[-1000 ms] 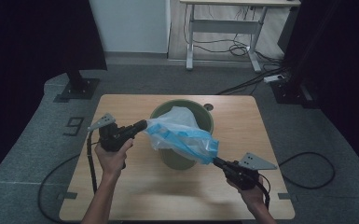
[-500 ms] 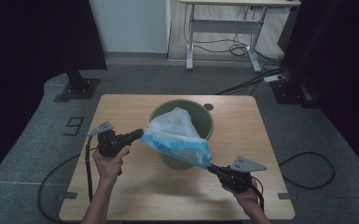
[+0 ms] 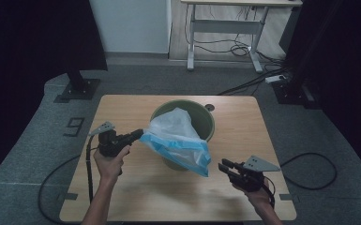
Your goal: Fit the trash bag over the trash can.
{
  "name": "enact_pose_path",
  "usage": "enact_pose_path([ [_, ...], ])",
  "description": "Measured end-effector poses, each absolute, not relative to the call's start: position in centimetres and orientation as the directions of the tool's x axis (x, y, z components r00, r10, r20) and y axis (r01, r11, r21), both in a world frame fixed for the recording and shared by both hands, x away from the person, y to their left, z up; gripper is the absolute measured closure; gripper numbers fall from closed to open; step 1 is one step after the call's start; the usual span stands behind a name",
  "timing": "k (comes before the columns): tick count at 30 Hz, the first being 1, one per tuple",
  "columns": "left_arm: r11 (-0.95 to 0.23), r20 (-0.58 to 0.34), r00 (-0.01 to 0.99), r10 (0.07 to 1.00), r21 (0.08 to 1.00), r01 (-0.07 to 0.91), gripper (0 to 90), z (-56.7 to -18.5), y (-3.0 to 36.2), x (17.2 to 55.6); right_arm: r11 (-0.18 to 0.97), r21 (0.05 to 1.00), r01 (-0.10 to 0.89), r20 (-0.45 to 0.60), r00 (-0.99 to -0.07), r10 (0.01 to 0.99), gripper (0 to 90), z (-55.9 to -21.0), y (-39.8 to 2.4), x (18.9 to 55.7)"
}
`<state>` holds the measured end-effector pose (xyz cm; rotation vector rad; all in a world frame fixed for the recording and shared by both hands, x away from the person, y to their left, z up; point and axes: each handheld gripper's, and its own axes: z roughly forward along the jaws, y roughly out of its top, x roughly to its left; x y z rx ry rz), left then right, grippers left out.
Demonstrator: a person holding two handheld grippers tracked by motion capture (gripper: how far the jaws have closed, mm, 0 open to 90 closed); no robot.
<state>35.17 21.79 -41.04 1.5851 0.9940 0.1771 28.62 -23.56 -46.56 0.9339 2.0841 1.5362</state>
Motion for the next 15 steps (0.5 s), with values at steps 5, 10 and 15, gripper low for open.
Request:
enact_pose_path([
  [5, 0.055, -0.397, 0.629, 0.668, 0.870, 0.491, 89.9, -40.9, 21.5, 35.2, 0.157, 0.963, 0.219, 0.041, -0.695, 0.718, 64.0, -43.6, -23.8, 29.5],
  [10, 0.052, -0.393, 0.639, 0.661, 0.873, 0.484, 89.9, -40.3, 21.3, 35.0, 0.173, 0.971, 0.163, 0.003, -0.738, 0.675, 59.1, -41.4, -22.0, 30.4],
  [15, 0.055, -0.390, 0.648, 0.655, 0.879, 0.473, 89.9, -39.7, 21.4, 34.6, 0.210, 0.966, 0.151, -0.011, -0.787, 0.617, 55.1, -41.3, -19.9, 30.1],
])
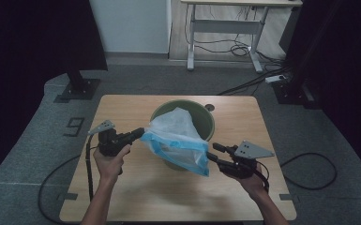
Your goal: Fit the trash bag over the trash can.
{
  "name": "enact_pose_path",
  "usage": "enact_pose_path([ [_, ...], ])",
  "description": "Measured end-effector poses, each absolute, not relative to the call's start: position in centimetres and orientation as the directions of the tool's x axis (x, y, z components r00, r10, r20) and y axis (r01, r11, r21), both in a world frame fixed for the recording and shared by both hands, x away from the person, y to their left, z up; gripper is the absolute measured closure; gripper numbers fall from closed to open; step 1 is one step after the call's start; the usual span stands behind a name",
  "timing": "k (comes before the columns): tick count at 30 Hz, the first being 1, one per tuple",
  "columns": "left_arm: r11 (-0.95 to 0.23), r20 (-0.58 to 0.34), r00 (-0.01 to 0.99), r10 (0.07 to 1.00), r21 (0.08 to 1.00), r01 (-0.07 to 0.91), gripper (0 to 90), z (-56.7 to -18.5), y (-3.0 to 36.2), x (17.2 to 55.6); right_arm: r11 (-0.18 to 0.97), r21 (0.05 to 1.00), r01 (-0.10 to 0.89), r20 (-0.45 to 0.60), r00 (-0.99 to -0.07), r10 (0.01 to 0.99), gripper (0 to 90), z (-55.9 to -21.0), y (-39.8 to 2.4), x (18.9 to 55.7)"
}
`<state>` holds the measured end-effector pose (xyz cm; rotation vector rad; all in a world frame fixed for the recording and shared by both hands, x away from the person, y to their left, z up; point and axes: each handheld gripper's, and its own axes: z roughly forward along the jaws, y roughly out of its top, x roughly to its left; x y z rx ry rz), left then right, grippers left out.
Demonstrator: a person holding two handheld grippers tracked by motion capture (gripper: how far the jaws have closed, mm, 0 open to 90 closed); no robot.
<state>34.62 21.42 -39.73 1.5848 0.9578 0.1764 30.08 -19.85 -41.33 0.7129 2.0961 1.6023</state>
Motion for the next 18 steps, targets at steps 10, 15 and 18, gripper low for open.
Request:
enact_pose_path([
  [10, 0.059, -0.388, 0.659, 0.645, 0.884, 0.463, 89.9, -39.2, 21.6, 34.2, 0.254, 0.955, 0.154, -0.043, -0.774, 0.632, 71.8, -41.8, -18.7, 30.5],
  [15, 0.046, -0.378, 0.667, 0.642, 0.887, 0.459, 89.9, -38.8, 21.6, 34.2, 0.254, 0.956, 0.149, -0.054, -0.759, 0.649, 83.4, -41.2, -19.3, 30.6],
  [18, 0.031, -0.365, 0.674, 0.642, 0.891, 0.453, 89.9, -38.6, 21.2, 34.2, 0.255, 0.956, 0.147, -0.061, -0.750, 0.659, 84.0, -40.6, -19.8, 30.7],
])
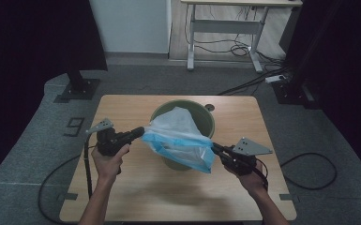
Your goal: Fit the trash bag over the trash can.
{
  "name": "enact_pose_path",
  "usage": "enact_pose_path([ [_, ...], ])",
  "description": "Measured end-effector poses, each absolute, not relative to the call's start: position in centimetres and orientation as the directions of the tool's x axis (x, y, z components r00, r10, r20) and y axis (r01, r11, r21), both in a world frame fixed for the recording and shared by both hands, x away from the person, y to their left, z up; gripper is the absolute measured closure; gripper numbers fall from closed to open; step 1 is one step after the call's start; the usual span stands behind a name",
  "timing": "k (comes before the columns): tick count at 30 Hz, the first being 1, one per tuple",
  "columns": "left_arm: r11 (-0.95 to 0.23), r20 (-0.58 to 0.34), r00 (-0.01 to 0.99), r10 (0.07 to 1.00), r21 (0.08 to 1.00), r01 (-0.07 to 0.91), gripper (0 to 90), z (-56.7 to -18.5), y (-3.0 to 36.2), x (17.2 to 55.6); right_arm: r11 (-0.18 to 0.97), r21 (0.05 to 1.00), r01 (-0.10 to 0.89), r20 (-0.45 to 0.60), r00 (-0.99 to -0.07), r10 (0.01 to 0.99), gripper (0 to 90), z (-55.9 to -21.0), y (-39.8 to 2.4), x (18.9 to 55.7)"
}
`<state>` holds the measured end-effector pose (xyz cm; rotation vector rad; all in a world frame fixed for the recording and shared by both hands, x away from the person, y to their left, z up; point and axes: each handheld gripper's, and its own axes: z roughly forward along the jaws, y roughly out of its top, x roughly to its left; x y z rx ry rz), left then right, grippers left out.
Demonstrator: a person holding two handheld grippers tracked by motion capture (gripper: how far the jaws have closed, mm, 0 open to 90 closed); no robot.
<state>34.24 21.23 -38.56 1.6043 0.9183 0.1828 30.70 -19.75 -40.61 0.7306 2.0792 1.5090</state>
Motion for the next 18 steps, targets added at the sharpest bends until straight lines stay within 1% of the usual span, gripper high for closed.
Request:
enact_pose_path([
  [5, 0.018, -0.358, 0.685, 0.634, 0.893, 0.450, 89.9, -37.9, 20.9, 34.4, 0.261, 0.958, 0.121, -0.095, -0.725, 0.682, 84.8, -39.1, -20.3, 31.2],
  [7, 0.011, -0.361, 0.690, 0.627, 0.890, 0.456, 89.8, -37.5, 20.8, 34.6, 0.259, 0.959, 0.114, -0.103, -0.712, 0.695, 86.4, -38.3, -20.4, 31.7],
  [9, -0.011, -0.344, 0.699, 0.627, 0.894, 0.449, 89.6, -37.0, 20.5, 34.6, 0.257, 0.960, 0.114, -0.103, -0.708, 0.698, 87.3, -37.9, -20.3, 32.1],
  [10, -0.017, -0.329, 0.698, 0.636, 0.898, 0.439, 86.5, -36.7, 20.4, 34.6, 0.255, 0.960, 0.114, -0.101, -0.709, 0.698, 87.6, -37.7, -20.3, 32.3],
  [12, -0.025, -0.313, 0.707, 0.634, 0.906, 0.423, 75.2, -36.2, 20.1, 34.3, 0.257, 0.960, 0.114, -0.102, -0.710, 0.696, 88.0, -37.5, -20.1, 32.5],
  [14, -0.045, -0.284, 0.716, 0.638, 0.914, 0.403, 67.1, -35.7, 19.8, 34.0, 0.262, 0.958, 0.116, -0.104, -0.712, 0.695, 88.0, -37.3, -19.8, 32.6],
  [16, -0.066, -0.250, 0.723, 0.644, 0.923, 0.379, 54.7, -35.1, 19.2, 33.5, 0.266, 0.957, 0.119, -0.104, -0.713, 0.693, 88.2, -37.2, -19.7, 32.6],
  [18, -0.086, -0.222, 0.729, 0.647, 0.929, 0.359, 47.9, -34.7, 18.8, 33.1, 0.270, 0.955, 0.120, -0.105, -0.716, 0.690, 88.1, -37.1, -19.7, 32.6],
])
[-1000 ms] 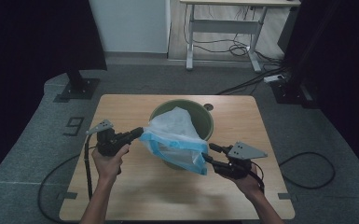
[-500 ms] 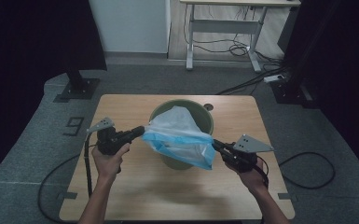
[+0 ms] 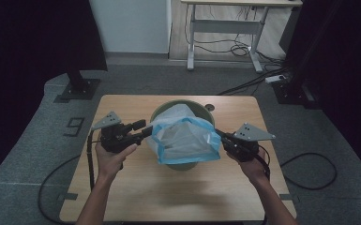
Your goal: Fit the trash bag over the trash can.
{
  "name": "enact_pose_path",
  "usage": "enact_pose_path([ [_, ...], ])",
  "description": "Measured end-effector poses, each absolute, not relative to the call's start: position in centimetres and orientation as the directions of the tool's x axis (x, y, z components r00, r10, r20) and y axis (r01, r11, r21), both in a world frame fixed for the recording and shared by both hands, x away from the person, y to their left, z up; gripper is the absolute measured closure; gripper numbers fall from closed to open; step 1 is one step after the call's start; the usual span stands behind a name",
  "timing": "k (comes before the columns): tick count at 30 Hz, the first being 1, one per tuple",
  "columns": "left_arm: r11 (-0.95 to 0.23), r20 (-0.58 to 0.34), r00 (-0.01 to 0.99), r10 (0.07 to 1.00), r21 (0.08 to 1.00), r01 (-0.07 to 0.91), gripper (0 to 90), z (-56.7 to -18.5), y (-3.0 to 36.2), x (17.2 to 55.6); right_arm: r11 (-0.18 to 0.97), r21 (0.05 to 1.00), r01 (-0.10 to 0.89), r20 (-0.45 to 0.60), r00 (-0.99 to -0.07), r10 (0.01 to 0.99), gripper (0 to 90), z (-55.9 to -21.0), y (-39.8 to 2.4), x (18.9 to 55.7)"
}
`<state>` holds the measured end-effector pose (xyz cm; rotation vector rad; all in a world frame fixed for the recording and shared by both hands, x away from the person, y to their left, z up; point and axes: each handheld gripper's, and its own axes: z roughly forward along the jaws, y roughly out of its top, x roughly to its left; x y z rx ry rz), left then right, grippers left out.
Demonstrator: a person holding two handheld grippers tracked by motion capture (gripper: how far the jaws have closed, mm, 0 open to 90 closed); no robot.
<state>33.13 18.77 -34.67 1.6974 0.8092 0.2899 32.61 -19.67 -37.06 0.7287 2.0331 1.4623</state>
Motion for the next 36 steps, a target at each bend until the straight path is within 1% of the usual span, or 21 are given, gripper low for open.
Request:
enact_pose_path([
  [2, -0.108, -0.196, 0.738, 0.646, 0.933, 0.343, 40.1, -34.2, 18.4, 32.7, 0.273, 0.954, 0.125, -0.104, -0.717, 0.689, 88.2, -36.9, -19.7, 32.5],
  [3, -0.117, -0.188, 0.744, 0.642, 0.934, 0.337, 37.9, -34.0, 18.3, 32.5, 0.275, 0.953, 0.125, -0.105, -0.718, 0.688, 88.2, -36.8, -19.7, 32.5],
  [14, -0.159, -0.150, 0.760, 0.632, 0.935, 0.317, 19.9, -32.6, 17.3, 30.2, 0.284, 0.944, 0.166, -0.086, -0.709, 0.700, 88.2, -36.9, -20.1, 33.2],
  [19, -0.180, -0.157, 0.758, 0.633, 0.923, 0.341, 15.4, -32.8, 16.2, 30.3, 0.291, 0.941, 0.174, -0.085, -0.708, 0.701, 88.2, -37.1, -19.9, 33.3],
  [22, -0.194, -0.154, 0.745, 0.649, 0.914, 0.358, 16.3, -33.2, 15.5, 30.9, 0.291, 0.940, 0.176, -0.085, -0.709, 0.701, 88.2, -37.1, -19.8, 33.3],
  [24, -0.191, -0.157, 0.730, 0.665, 0.909, 0.370, 21.1, -33.4, 15.3, 31.5, 0.293, 0.940, 0.175, -0.086, -0.710, 0.699, 88.2, -37.1, -19.8, 33.3],
  [26, -0.182, -0.165, 0.720, 0.675, 0.908, 0.378, 28.8, -33.5, 15.2, 32.1, 0.292, 0.940, 0.175, -0.085, -0.710, 0.699, 88.2, -37.1, -19.8, 33.3],
  [27, -0.179, -0.168, 0.719, 0.675, 0.907, 0.380, 34.0, -33.5, 15.2, 32.5, 0.293, 0.940, 0.175, -0.086, -0.710, 0.699, 88.2, -37.1, -19.8, 33.3],
  [28, -0.176, -0.171, 0.719, 0.673, 0.908, 0.381, 41.8, -33.6, 15.2, 32.7, 0.293, 0.940, 0.175, -0.086, -0.710, 0.699, 88.2, -37.1, -19.9, 33.3],
  [32, -0.154, -0.206, 0.712, 0.672, 0.901, 0.406, 66.3, -33.8, 15.4, 33.8, 0.282, 0.945, 0.167, -0.084, -0.708, 0.701, 88.1, -37.0, -20.1, 33.3],
  [34, -0.147, -0.225, 0.712, 0.665, 0.896, 0.420, 76.4, -34.0, 15.5, 34.4, 0.273, 0.949, 0.160, -0.083, -0.707, 0.703, 87.9, -37.0, -20.2, 33.4],
  [36, -0.141, -0.234, 0.713, 0.661, 0.895, 0.424, 83.8, -34.1, 15.6, 34.8, 0.261, 0.953, 0.154, -0.077, -0.709, 0.701, 86.9, -37.0, -20.3, 33.4],
])
